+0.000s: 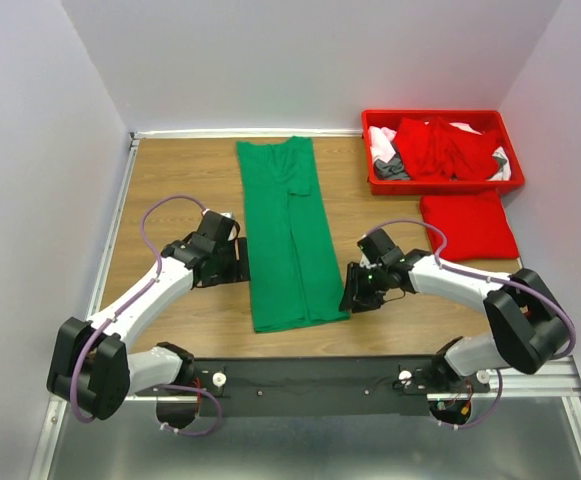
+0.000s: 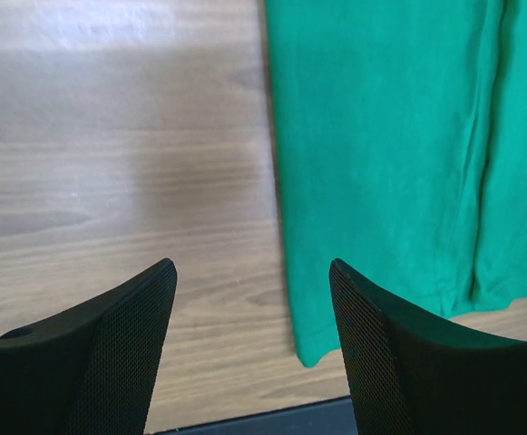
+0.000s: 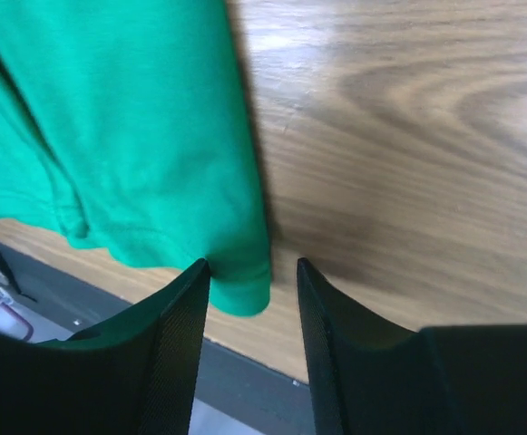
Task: Fold and stack the t-shirts
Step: Fold the tshirt
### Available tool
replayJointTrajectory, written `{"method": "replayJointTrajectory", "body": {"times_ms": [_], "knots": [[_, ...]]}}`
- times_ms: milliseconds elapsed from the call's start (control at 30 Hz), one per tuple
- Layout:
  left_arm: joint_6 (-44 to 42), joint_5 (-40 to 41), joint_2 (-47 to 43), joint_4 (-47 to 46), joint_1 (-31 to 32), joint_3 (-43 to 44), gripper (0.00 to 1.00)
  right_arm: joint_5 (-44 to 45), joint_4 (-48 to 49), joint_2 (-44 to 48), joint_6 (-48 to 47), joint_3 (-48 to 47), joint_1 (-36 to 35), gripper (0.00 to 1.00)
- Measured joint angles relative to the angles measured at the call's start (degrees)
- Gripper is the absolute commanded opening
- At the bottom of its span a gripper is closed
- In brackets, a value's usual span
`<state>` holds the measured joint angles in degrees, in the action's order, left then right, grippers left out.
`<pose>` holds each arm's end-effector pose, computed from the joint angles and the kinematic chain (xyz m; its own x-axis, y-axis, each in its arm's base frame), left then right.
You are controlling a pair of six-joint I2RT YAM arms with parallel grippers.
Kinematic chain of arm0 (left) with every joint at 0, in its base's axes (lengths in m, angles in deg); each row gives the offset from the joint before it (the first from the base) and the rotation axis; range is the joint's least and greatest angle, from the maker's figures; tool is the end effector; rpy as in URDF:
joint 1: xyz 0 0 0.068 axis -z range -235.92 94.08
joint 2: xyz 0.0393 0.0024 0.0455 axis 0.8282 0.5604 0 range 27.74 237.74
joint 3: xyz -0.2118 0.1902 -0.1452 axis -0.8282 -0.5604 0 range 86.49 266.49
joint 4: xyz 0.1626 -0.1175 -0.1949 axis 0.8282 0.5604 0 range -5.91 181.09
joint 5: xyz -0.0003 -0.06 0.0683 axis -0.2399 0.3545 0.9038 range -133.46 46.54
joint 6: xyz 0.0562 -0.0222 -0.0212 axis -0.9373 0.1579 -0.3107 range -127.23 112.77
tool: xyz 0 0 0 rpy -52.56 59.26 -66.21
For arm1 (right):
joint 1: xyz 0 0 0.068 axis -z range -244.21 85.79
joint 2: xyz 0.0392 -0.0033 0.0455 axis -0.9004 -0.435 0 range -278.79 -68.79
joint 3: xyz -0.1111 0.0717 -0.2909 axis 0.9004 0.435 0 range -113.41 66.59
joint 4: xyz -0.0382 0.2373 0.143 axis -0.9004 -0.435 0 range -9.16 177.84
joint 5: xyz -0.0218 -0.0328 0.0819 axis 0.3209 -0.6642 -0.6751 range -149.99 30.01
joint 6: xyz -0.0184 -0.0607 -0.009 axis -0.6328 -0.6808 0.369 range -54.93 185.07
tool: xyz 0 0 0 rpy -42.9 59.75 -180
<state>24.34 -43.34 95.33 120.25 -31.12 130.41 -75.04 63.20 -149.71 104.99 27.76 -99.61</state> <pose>0.2084 -0.0961 0.2440 -0.8877 -0.1666 -0.4292 -0.0544 0.9636 -0.2616 0.2007 0.1584 0.1770 -0.9870 0.0590 -0.1498 -0.0125 0.8997 0.4364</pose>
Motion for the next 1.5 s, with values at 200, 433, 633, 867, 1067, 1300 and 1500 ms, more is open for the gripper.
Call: {"method": "replayJointTrajectory", "body": {"times_ms": [200, 433, 633, 867, 1067, 1300, 1500], "knots": [[0.72, -1.33, 0.04, 0.76, 0.09, -0.92, 0.76, -4.02, 4.7, -1.92, 0.61, 1.97, 0.31, 0.4], [1.49, -2.6, -0.2, 3.52, 1.14, -1.92, 0.76, -7.26, 7.65, -2.69, 0.59, 3.48, 0.37, 0.26], [2.62, -4.0, -0.31, 5.6, 2.49, -2.69, 0.76, -7.91, 8.31, -2.71, 0.57, 4.31, 0.39, 0.11], [4.74, -6.47, 1.38, 5.53, 4.63, -3.87, 0.68, -7.98, 8.2, -2.82, -0.07, 4.24, 0.37, 0.1], [7.45, -7.72, 3.19, 5.62, 6.8, -5.49, 0.6, -8.04, 7.52, -3.45, -1.07, 3.48, 0.37, 0.1], [11.04, -8.2, 5.92, 4.9, 9.99, -5.35, 0.6, -8.28, 7.39, -3.56, -2.51, 3.28, 0.37, 0.1], [12.9, -8.2, 9.79, 3.87, 11.65, -5.49, 0.54, -8.66, 7.39, -3.74, -3.54, 3.19, 0.37, 0.1]]}}
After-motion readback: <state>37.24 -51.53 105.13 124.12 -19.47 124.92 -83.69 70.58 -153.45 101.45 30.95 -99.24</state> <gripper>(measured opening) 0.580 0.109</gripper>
